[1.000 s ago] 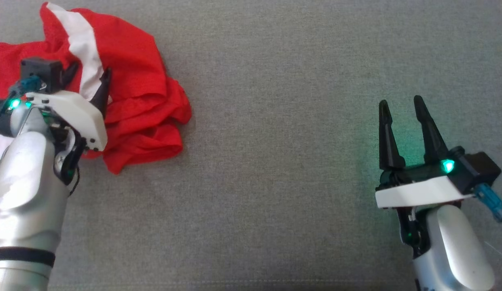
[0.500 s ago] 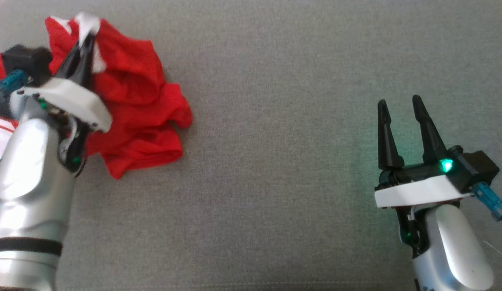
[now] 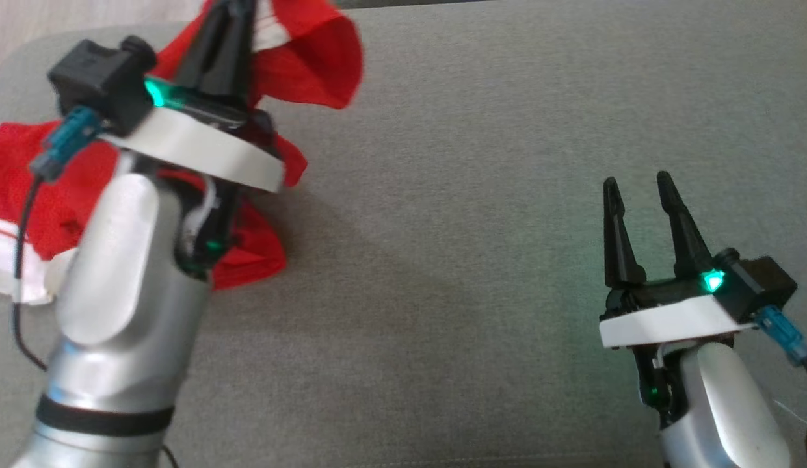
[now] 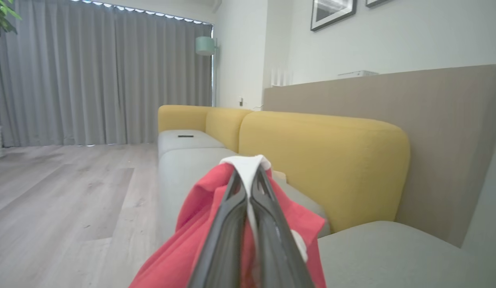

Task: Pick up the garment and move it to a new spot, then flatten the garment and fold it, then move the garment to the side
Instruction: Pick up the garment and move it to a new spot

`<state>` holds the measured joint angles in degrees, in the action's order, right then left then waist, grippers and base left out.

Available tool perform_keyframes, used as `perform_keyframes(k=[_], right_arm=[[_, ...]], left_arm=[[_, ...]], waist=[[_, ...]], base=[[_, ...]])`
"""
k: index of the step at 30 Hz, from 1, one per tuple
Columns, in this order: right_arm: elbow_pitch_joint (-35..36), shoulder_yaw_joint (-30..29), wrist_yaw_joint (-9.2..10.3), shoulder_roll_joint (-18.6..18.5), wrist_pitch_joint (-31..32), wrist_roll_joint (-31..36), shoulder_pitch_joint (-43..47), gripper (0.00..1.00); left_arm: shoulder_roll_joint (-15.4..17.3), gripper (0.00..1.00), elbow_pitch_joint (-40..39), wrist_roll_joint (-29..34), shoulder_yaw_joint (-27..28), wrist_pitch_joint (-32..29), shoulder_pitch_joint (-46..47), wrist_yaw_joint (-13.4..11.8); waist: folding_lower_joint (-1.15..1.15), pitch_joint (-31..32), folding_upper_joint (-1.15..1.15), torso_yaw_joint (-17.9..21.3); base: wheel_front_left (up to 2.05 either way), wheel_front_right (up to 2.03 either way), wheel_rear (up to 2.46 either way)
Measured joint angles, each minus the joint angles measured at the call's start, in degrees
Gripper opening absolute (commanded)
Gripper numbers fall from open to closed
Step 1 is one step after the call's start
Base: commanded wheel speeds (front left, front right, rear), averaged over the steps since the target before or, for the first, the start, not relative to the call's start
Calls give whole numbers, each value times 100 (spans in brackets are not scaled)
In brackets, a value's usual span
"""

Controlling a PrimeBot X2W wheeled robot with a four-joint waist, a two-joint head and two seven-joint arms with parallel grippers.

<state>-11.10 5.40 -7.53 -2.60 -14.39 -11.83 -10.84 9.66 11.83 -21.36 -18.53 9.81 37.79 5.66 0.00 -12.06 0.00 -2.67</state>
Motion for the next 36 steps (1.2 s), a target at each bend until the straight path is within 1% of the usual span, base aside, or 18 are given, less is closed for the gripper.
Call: perform_keyframes(k=[6,10,13,18,23,24,25,27,30,33,36], right_arm=[[19,86,0,0,0,-94,-9,100],[77,177,0,-1,0,-193,-35,100],[140,230,0,0,0,-297,-99,100],[216,275,-1,0,-7,-514,-315,100],[221,355,0,0,-8,-687,-381,100],[222,357,0,0,-8,-702,-392,100],[221,359,0,0,-8,-712,-391,100],[215,367,0,0,-8,-727,-391,100],[208,377,0,0,-8,-726,-390,100],[210,327,0,0,-8,-681,-381,100],[209,193,0,0,-8,-513,-367,100]], left_arm=[[-285,0,-639,-15,-375,-481,-4,-87],[-432,0,-684,-5,-564,-609,48,-148],[-486,0,-657,3,-697,-621,320,-170],[-563,0,-378,123,-837,-666,1010,-163],[-575,0,411,246,-842,-393,1415,-155],[-572,89,653,312,-855,-353,1509,-154],[-573,100,888,349,-864,-297,1594,-125],[-532,100,1377,500,-915,-218,1727,-115],[-544,100,1844,506,-843,119,1749,-216],[-538,100,1981,404,-773,323,1727,-216],[-520,100,1935,278,-628,423,1487,-218]], waist=[[0,17,0,278],[0,-58,0,556],[0,-157,0,818],[0,-363,0,1276],[0,-572,0,1669],[0,-606,0,1730],[0,-635,0,1779],[0,-663,0,1848],[0,-608,0,1844],[0,-554,0,1732],[0,-477,0,1547]], base=[[0,0,0],[0,0,0],[0,0,0],[0,0,0],[0,0,0],[0,0,0],[0,0,0],[0,0,0],[0,0,0],[0,0,0],[0,0,0]])
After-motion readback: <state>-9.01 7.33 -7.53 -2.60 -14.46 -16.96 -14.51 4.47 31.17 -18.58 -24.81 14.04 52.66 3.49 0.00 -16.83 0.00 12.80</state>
